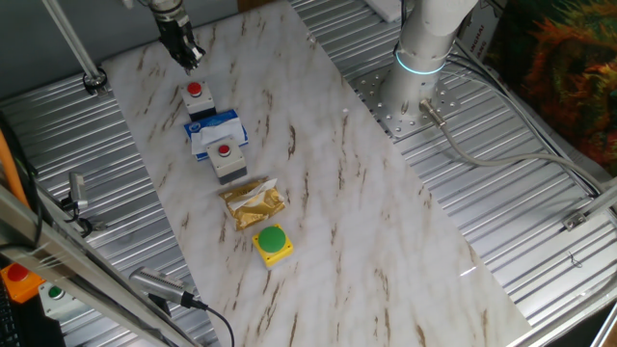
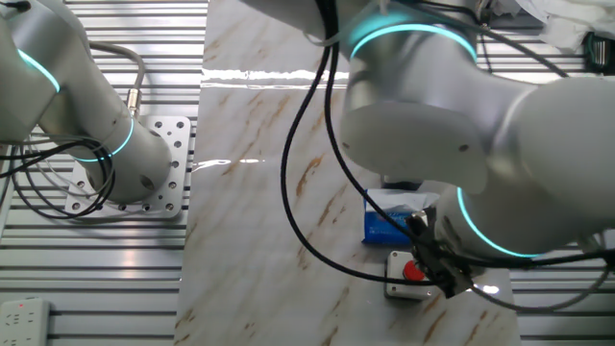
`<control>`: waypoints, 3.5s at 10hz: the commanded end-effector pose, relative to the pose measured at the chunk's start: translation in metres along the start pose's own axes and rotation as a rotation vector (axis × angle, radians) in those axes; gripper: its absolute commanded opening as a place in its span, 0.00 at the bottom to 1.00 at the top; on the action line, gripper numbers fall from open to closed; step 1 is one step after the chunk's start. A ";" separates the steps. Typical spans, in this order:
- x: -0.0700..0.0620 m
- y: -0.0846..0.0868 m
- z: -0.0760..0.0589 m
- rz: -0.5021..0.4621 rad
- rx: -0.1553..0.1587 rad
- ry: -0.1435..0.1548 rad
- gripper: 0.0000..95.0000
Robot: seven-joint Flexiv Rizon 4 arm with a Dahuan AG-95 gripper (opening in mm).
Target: Press three buttons from left to right in sequence
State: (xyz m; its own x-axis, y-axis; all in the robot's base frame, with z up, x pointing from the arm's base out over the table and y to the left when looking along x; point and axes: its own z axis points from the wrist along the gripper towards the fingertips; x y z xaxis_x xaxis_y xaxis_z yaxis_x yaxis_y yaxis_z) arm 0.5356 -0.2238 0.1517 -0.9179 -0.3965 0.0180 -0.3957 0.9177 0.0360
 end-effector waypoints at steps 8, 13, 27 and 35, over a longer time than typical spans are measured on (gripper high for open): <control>-0.032 0.040 -0.012 0.079 0.002 0.005 0.00; -0.031 0.040 -0.011 0.081 0.004 0.008 0.00; -0.136 0.185 0.028 0.198 0.007 0.004 0.00; -0.100 0.189 0.033 0.185 0.009 0.000 0.00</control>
State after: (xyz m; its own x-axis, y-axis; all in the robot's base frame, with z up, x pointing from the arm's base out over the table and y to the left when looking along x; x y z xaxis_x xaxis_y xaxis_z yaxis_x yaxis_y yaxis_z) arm 0.5460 -0.0101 0.1246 -0.9754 -0.2190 0.0250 -0.2184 0.9756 0.0230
